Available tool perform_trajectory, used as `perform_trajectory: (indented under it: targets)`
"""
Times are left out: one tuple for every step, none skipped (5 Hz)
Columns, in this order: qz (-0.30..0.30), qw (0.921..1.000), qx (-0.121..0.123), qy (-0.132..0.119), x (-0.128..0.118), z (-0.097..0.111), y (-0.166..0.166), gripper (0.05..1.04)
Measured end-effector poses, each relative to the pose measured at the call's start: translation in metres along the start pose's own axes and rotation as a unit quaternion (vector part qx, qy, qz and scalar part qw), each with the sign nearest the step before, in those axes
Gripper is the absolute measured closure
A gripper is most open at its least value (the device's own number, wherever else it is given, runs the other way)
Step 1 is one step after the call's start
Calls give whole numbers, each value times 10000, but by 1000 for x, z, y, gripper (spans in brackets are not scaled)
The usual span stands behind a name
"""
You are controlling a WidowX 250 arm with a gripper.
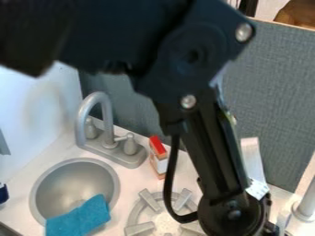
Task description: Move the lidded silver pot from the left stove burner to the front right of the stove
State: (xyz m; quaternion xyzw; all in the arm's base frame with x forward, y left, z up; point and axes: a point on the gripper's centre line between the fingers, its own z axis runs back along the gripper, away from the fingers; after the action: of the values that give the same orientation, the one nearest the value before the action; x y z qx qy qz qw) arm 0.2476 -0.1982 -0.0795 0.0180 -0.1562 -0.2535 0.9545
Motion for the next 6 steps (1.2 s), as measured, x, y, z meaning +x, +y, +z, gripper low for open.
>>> perform_trajectory:
  targets:
    - [-71, 9999, -2, -78, 5, -5, -7, 683]
    - [-76, 9999, -7, -126, 11, -8, -8, 683]
    - [-29, 9999, -10, -163, 15, -8, -10, 635]
    - [-27, 9999, 46, -144, 14, -8, -8, 323]
    - [-149, 9999, 42, -17, 4, -9, -10, 85]
    - [-188, 9997, -149, 16, -3, 4, -10, 77]
